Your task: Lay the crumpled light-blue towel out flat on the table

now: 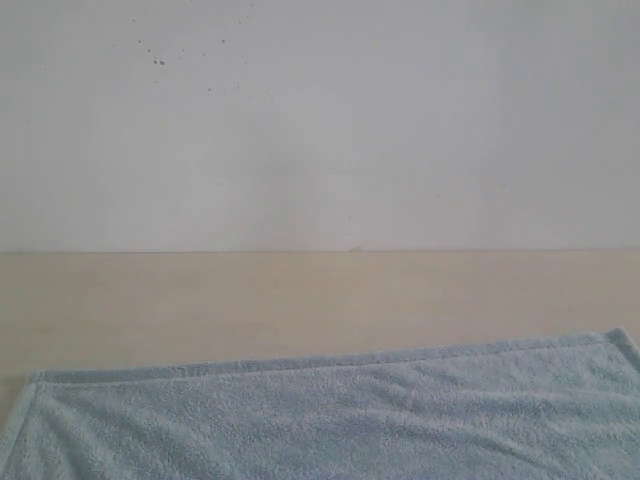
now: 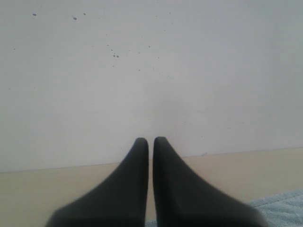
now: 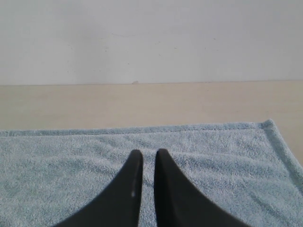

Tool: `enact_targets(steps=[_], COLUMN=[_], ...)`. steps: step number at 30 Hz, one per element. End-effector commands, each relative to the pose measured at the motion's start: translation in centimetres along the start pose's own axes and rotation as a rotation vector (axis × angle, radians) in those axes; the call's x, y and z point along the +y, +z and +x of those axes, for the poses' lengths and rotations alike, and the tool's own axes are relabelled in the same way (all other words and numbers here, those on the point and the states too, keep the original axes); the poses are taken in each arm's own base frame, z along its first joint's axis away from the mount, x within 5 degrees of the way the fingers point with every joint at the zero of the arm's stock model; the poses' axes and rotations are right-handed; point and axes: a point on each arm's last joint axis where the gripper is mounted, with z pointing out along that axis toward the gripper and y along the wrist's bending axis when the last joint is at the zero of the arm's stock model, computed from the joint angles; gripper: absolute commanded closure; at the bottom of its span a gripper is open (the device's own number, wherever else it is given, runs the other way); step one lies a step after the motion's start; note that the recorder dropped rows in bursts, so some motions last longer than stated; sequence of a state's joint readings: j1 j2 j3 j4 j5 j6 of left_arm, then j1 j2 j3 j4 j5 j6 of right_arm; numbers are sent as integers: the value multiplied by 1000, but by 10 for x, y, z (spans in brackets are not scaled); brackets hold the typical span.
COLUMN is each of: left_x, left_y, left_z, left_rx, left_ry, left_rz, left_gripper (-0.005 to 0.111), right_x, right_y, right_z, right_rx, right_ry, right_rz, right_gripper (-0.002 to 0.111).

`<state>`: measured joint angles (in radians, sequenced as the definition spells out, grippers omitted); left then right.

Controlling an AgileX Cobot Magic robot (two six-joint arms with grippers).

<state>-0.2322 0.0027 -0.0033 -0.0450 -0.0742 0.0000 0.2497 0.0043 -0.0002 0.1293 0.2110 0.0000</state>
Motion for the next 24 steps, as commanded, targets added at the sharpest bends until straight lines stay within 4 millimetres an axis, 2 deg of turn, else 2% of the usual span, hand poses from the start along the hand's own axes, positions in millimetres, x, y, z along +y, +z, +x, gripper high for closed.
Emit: enact_targets(steps=[1, 14, 19, 24], left_x=[0, 0, 6, 7], left_y=[0, 0, -1, -1], left_z=[0, 0, 0, 0], left_rx=[-6, -6, -12, -12], left_ry=[10, 11, 27, 29], left_rz=[-3, -7, -99, -117], left_gripper=[103, 103, 103, 103], right_x=[0, 0, 0, 0], right_y=[0, 0, 0, 0], right_z=[-1, -1, -1, -1], right_rx=[-8, -8, -8, -8], right_ry=[-1, -1, -1, -1], right_rz=[-3, -3, -3, -3], right_gripper=[99, 99, 99, 99])
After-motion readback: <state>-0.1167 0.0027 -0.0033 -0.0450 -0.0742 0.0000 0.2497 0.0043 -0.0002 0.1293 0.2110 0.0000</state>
